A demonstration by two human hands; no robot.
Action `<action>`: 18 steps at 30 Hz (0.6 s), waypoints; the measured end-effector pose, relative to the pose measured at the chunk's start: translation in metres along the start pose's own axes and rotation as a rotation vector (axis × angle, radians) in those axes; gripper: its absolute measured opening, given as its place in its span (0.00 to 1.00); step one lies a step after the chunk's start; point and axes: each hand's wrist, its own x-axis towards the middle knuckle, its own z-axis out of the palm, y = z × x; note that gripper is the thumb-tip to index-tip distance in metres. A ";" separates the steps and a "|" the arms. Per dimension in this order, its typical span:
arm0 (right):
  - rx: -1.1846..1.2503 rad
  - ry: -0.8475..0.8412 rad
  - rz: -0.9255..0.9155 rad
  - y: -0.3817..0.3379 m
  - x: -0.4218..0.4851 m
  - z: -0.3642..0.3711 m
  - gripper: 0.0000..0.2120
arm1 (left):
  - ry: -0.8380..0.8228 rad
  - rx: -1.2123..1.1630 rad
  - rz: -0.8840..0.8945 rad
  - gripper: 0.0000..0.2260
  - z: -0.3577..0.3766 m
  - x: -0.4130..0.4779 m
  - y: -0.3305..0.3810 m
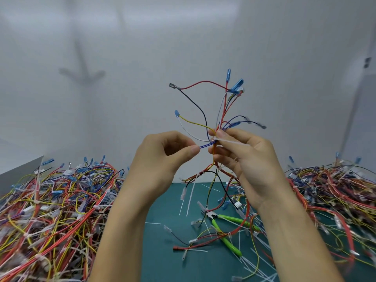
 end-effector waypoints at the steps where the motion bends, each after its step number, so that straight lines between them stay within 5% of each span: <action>1: 0.003 0.003 0.000 0.000 0.000 0.000 0.07 | -0.020 0.008 -0.002 0.03 -0.002 0.000 -0.001; 13: 0.085 0.052 0.001 -0.004 0.003 -0.010 0.05 | -0.019 -0.037 -0.038 0.05 -0.026 0.000 -0.015; 18: 0.131 0.064 0.009 -0.005 0.004 -0.015 0.05 | 0.084 -0.260 -0.023 0.09 -0.032 -0.002 -0.009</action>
